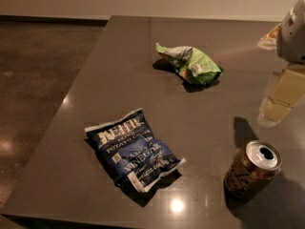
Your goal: Move blue chip bag near green rice chip bag
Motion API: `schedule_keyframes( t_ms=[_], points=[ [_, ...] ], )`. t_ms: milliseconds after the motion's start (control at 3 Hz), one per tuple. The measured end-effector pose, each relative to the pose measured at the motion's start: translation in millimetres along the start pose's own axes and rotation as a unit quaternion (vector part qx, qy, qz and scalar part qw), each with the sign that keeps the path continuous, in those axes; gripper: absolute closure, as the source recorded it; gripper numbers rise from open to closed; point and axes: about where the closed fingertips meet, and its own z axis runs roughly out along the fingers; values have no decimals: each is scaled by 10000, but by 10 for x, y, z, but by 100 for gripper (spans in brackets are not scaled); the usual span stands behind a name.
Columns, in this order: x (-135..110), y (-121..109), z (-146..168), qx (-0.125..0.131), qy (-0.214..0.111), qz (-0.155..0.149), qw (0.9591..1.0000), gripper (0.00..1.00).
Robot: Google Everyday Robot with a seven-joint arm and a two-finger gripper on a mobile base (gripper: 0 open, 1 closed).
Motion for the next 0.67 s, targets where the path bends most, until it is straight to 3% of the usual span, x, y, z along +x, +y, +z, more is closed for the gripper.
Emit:
schedule_keyframes(
  t_ms=[667],
  points=[
    [-467,404,152,-242,-126,206,9994,0]
  ],
)
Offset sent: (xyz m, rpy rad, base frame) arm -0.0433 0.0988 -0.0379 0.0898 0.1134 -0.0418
